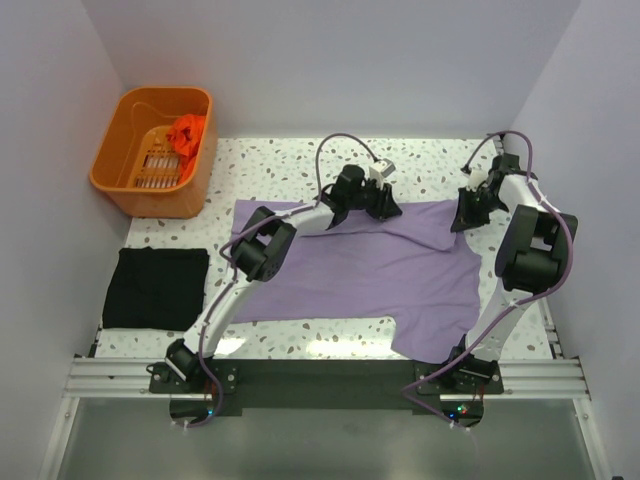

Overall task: Fold and stack the t-shirts
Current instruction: Fold the tshirt

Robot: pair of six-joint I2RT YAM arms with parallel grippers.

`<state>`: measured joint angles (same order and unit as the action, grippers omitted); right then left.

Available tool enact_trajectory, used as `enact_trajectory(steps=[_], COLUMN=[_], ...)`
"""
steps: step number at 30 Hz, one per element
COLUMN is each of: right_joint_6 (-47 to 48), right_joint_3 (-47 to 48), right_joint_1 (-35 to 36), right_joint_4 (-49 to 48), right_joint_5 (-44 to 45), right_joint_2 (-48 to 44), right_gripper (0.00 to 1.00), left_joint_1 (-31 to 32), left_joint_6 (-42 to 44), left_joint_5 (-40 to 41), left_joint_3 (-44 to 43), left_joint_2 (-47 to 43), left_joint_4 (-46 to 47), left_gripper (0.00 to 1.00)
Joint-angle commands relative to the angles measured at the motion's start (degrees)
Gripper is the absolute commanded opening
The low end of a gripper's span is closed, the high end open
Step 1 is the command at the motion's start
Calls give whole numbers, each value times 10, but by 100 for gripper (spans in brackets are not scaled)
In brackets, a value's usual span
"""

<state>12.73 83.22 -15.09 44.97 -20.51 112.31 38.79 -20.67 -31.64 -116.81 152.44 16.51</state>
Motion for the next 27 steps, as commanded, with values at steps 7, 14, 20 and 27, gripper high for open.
enact_trajectory(steps=[7,14,20,27], right_joint_6=[9,8,8,12], right_joint_3=[0,0,-1,-3], right_joint_1=[-3,-2,-2,-3], right_joint_4=[-13,-15,-14,-12], right_joint_5=[-15,-19,-22,-25], right_joint_2=[-25,-25,-27,-31], right_gripper=[0,0,0,0], left_joint_1=[-6,-5,4,11], left_joint_6=[-29,-32,-35,-36], left_joint_5=[31,33,-4,-28], left_joint_3=[48,53,37,22], left_joint_2=[-45,-45,-32,-17], left_joint_4=[34,39,28,27], left_gripper=[40,44,38,32])
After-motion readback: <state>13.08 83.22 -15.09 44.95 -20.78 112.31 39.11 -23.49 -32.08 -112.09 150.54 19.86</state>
